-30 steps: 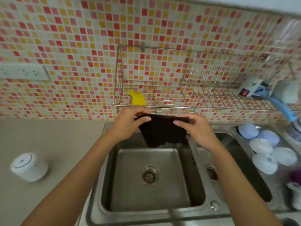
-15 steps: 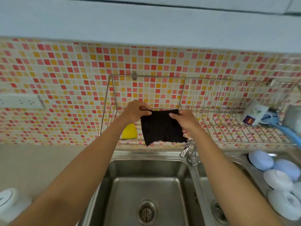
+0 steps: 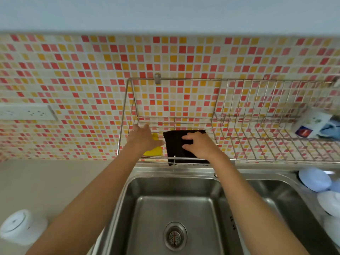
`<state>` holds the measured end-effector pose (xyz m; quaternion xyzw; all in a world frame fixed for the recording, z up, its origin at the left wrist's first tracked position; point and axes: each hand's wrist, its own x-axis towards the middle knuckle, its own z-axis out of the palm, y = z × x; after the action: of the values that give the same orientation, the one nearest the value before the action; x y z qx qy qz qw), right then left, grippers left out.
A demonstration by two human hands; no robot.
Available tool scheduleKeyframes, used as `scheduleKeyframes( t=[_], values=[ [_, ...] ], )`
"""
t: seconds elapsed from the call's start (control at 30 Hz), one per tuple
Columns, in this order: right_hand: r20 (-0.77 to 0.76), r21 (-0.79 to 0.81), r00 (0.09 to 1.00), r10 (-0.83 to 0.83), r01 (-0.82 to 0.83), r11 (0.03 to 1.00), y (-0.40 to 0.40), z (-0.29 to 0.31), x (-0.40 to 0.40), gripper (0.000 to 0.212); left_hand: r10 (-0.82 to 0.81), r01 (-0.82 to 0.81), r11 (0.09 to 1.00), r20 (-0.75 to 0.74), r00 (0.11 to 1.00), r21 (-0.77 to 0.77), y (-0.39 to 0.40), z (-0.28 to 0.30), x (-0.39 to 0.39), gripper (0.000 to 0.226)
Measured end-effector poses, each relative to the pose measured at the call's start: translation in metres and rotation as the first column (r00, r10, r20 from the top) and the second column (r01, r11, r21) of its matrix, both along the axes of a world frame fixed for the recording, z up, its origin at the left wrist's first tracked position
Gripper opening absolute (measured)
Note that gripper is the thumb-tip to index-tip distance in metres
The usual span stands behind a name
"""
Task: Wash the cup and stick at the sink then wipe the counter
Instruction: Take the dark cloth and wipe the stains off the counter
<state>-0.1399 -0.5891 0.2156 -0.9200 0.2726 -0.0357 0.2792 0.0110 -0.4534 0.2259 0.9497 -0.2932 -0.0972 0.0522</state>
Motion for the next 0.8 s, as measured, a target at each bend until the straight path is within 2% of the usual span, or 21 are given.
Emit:
scheduleKeyframes(
  t=[0.1,0.17,0.27,0.37,0.53,0.6,0.67,0.7,0.8],
  values=[
    [-0.008,-0.002,1.0,0.011,-0.011,1.0,0.0,0.002,0.0,0.044,-0.034,0.032,0.971,-0.003,0.999,-0.238,0.006,-0.007,0.0,0.065],
    [0.007,-0.024,1.0,0.004,-0.004,1.0,0.001,0.001,-0.001,0.044,-0.074,0.076,0.923,0.021,0.997,-0.378,0.008,-0.008,-0.003,0.057],
    [0.029,-0.035,1.0,-0.005,0.006,0.999,0.002,-0.001,-0.002,0.043,-0.14,0.16,0.87,0.079,0.987,-0.466,0.012,-0.01,-0.009,0.054],
    [0.044,-0.042,0.999,-0.006,0.008,0.999,0.002,-0.002,-0.002,0.043,-0.126,0.17,0.836,0.119,0.985,-0.522,0.015,-0.013,-0.01,0.052],
    [0.036,-0.034,0.999,-0.017,0.018,0.999,0.001,-0.004,-0.001,0.043,-0.095,0.087,0.926,-0.004,0.995,-0.368,0.016,-0.015,-0.008,0.049],
    [0.037,-0.035,0.999,-0.018,0.019,0.999,0.002,-0.003,-0.001,0.043,-0.122,0.137,0.934,0.067,0.99,-0.328,0.016,-0.016,-0.005,0.045],
    [0.041,-0.043,0.999,-0.022,0.024,0.999,0.002,-0.004,-0.002,0.043,-0.213,0.253,0.941,0.186,0.959,-0.227,0.017,-0.019,-0.004,0.044],
    [0.038,-0.045,0.999,-0.023,0.024,0.999,0.002,-0.004,-0.002,0.043,-0.272,0.303,0.936,0.179,0.945,-0.18,0.019,-0.021,-0.004,0.048],
    [0.028,-0.046,0.999,-0.024,0.025,0.999,0.002,-0.005,-0.001,0.043,-0.322,0.318,0.935,0.001,0.947,-0.159,0.025,-0.02,-0.007,0.051]
  ],
)
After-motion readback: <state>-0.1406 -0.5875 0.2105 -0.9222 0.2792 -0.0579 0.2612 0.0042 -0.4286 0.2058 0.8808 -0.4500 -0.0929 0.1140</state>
